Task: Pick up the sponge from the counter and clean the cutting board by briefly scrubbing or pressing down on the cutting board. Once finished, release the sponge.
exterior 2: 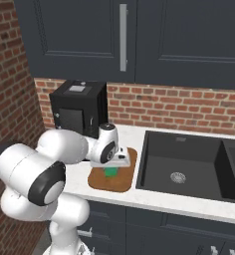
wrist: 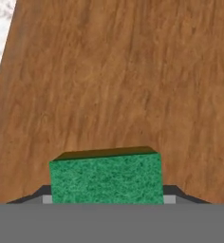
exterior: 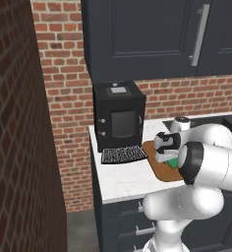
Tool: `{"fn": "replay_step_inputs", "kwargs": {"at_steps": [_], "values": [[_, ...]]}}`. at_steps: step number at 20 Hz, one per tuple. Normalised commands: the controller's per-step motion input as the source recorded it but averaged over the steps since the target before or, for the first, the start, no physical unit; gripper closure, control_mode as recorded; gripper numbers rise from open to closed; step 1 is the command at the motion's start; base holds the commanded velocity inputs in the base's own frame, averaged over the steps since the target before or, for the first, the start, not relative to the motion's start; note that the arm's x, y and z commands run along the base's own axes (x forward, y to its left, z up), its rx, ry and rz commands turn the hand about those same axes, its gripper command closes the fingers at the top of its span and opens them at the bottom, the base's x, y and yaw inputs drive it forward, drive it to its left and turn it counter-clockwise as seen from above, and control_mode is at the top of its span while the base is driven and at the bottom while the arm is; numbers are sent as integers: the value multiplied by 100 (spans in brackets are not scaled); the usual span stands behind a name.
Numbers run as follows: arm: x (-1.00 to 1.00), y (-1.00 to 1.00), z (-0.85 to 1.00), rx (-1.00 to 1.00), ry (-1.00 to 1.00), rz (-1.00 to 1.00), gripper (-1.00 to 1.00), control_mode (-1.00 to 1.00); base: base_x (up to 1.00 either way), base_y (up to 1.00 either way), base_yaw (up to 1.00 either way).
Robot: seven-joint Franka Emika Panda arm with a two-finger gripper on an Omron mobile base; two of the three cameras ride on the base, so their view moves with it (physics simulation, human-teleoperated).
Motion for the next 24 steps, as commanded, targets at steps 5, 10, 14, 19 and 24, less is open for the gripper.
{"fn": "replay_step_inputs", "kwargs": {"at_steps": [5,10,14,19,24], "values": [[9,0,-35,0,-5,0,100,-100,0,0,0],[12,-1,-24,0,-4,0,100,-100,0,0,0],[33,-6,-4,0,0,0,100,-100,0,0,0],[42,-6,0,0,0,0,100,-100,0,0,0],[42,-4,0,2,0,0,100,-100,0,0,0]]}}
